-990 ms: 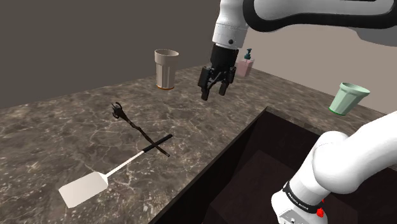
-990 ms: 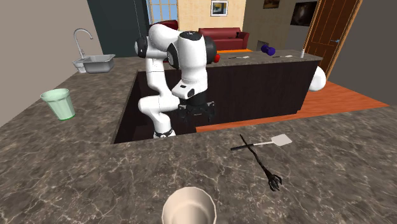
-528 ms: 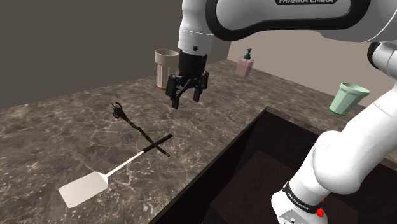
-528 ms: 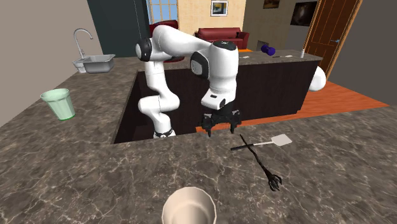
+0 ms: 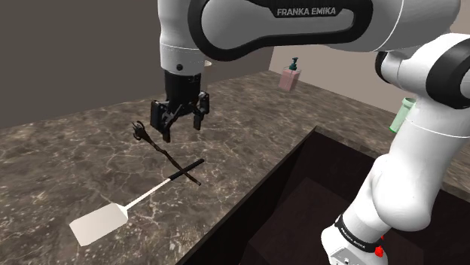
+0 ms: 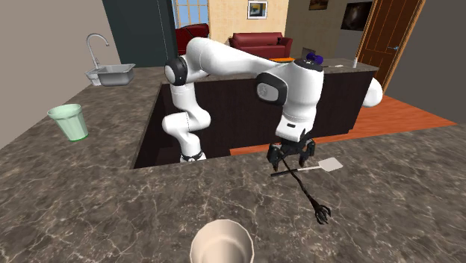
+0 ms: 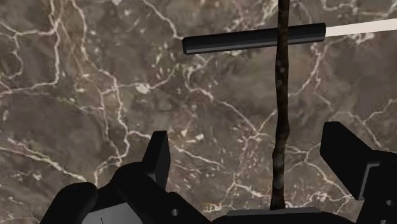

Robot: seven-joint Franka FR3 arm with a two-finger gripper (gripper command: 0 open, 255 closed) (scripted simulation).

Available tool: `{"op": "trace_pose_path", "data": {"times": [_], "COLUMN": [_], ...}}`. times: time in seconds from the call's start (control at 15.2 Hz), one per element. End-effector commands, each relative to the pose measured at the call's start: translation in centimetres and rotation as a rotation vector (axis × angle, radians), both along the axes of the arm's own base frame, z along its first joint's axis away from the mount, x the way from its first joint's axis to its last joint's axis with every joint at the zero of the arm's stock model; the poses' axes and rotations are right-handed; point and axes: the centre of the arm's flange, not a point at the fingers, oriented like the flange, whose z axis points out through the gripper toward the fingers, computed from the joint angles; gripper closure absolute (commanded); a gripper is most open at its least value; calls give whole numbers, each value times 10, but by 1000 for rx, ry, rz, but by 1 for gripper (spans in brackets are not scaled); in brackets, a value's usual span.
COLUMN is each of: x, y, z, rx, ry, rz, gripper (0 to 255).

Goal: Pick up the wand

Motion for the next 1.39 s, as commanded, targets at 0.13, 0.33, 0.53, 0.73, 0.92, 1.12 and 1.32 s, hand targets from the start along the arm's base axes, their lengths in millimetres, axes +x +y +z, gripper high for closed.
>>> {"op": "trace_pose_path", "data": {"times": [0.13, 0.33, 0.53, 0.73, 0.92, 1.12, 1.32], "x": [20, 20, 20, 20, 20, 20, 20], "y": [43, 43, 43, 43, 43, 43, 43], "z": [-12, -28, -44, -52, -53, -52, -52], "rx": [-10, -10, -10, -10, -10, -10, -10], "ry": [1, 1, 1, 1, 1, 1, 1], "rz": [19, 19, 19, 19, 19, 19, 19], "gripper": [0, 0, 0, 0, 255, 255, 255]}}
